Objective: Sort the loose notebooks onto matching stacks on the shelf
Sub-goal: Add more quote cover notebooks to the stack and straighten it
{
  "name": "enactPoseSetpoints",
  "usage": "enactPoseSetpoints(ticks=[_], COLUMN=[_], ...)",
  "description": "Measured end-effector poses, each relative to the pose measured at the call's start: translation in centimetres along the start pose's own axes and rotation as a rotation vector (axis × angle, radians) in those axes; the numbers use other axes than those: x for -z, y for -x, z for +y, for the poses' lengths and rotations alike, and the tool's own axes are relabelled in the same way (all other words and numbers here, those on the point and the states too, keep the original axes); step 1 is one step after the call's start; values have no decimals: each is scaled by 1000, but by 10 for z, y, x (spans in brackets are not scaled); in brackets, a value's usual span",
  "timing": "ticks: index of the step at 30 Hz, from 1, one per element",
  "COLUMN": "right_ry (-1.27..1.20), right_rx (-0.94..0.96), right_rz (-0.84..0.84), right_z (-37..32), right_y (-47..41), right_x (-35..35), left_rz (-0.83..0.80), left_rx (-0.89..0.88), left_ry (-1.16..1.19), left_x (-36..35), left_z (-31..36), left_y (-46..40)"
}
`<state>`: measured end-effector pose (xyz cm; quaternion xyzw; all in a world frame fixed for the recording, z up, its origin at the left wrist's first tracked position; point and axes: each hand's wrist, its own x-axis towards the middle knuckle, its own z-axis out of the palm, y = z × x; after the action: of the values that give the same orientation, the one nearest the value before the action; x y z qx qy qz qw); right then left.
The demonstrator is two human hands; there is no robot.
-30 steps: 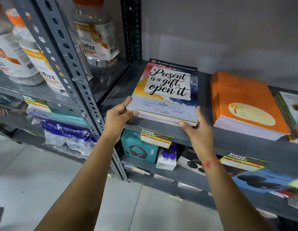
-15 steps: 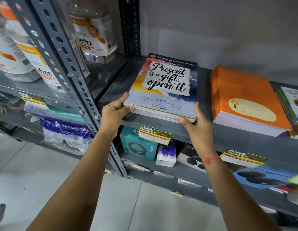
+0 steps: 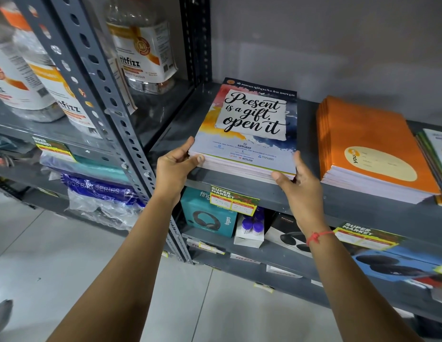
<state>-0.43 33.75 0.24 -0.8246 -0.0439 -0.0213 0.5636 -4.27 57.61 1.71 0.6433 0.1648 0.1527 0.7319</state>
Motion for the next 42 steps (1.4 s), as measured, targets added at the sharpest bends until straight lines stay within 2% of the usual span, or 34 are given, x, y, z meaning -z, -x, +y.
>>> enactPoseSetpoints(ticks=[7,20,42], right_ry=[-17,-82,-128], right_rx=[-26,-35,-23], right_rz=[56,-1,53], right_z=[7,17,5], right_y=[-5,-12,-6], right_x=[-2,4,2], left_rz=[77,86,148], left_rx=[2,3,-27], left_ry=[-24,-17,-48], left_x=[-3,-2,-3], left_z=[-1,-3,-6], left_y=[0,-1,-3])
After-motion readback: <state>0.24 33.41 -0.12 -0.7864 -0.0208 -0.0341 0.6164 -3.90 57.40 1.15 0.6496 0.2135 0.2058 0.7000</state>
